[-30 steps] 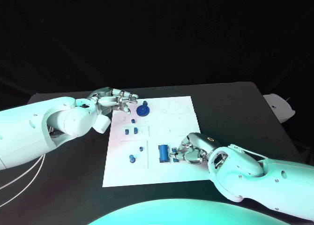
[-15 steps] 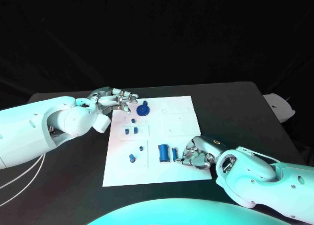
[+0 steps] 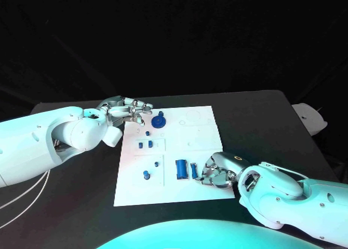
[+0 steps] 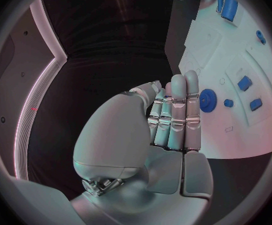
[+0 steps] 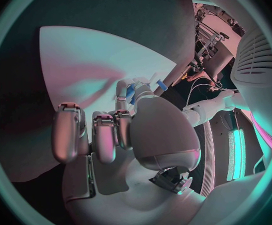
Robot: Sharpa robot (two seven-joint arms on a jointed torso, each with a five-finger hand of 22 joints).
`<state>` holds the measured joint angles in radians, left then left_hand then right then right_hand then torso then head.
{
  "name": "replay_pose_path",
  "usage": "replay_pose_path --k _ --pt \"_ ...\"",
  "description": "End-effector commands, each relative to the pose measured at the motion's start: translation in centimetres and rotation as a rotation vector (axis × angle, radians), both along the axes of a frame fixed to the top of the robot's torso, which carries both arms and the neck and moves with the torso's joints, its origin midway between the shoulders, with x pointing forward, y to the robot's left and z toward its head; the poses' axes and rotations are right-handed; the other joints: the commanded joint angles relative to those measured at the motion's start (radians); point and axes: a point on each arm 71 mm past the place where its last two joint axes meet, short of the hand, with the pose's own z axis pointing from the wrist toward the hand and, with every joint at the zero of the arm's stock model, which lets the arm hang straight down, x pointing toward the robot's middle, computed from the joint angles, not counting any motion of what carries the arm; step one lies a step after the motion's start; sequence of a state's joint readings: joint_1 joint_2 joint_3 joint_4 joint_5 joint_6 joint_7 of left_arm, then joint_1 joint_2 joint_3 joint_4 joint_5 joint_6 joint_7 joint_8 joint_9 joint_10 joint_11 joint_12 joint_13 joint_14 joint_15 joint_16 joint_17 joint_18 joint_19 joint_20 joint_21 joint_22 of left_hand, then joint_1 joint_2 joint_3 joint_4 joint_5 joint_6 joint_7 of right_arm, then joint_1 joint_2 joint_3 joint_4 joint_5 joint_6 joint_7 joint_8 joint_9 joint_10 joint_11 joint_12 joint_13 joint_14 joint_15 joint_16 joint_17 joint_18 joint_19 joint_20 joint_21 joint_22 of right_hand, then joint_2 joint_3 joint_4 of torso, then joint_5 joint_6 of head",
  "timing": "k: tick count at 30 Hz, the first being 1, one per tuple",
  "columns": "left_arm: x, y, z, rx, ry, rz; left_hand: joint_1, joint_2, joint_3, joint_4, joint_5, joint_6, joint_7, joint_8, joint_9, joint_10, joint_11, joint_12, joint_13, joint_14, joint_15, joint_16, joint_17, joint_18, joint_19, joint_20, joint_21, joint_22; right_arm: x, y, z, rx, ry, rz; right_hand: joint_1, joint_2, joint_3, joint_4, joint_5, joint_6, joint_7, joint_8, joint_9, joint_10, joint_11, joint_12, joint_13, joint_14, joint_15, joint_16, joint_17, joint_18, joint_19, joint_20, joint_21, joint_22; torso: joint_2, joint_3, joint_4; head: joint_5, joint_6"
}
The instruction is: Assemble the parts on the task board
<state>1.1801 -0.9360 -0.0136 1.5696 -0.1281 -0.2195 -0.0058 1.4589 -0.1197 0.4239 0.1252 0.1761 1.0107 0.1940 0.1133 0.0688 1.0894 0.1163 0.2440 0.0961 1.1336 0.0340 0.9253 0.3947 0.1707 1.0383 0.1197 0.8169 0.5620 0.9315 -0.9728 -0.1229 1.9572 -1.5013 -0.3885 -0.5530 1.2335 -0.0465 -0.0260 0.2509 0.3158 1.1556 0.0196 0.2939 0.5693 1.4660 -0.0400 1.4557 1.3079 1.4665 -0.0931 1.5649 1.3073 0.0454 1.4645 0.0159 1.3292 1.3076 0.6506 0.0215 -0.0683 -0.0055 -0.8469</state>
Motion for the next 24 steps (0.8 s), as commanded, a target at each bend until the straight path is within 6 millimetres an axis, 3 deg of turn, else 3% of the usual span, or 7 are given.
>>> replay_pose_path --k 1,24 --pt "-0.01 -0.19 0.06 -0.009 0.0 -0.014 -0.003 0.006 0.004 -0.001 0.003 -0.005 0.0 -0.002 0.0 -0.006 0.001 0.002 -0.001 -0.002 0.002 -0.003 -0.001 0.013 0.003 0.004 0.003 0.002 0.05 0.2 -0.09 -0.006 -0.004 0.01 0.004 0.009 -0.002 0.001 -0.003 -0.004 0.001 0.004 0.002 0.068 -0.008 -0.001 0.198 0.104 -0.01 0.005 0.262 -0.001 0.04 -0.005 -0.002 0.205 0.0 0.0003 -0.0003 0.0 -0.002" --pt "0.04 -0.2 0.03 -0.009 0.001 -0.014 -0.003 0.007 0.005 -0.001 0.003 -0.005 0.0 -0.001 0.0 -0.006 0.001 0.003 -0.001 -0.002 0.002 -0.002 -0.002 0.014 0.003 0.004 0.004 0.002 0.53 0.34 -0.15 0.009 -0.026 -0.002 0.017 0.029 -0.009 0.005 0.025 -0.003 -0.003 0.008 0.005 0.069 -0.011 0.002 0.2 0.104 -0.011 0.006 0.263 -0.002 0.042 -0.006 0.003 0.206 -0.001 -0.0001 -0.0003 -0.001 -0.007"
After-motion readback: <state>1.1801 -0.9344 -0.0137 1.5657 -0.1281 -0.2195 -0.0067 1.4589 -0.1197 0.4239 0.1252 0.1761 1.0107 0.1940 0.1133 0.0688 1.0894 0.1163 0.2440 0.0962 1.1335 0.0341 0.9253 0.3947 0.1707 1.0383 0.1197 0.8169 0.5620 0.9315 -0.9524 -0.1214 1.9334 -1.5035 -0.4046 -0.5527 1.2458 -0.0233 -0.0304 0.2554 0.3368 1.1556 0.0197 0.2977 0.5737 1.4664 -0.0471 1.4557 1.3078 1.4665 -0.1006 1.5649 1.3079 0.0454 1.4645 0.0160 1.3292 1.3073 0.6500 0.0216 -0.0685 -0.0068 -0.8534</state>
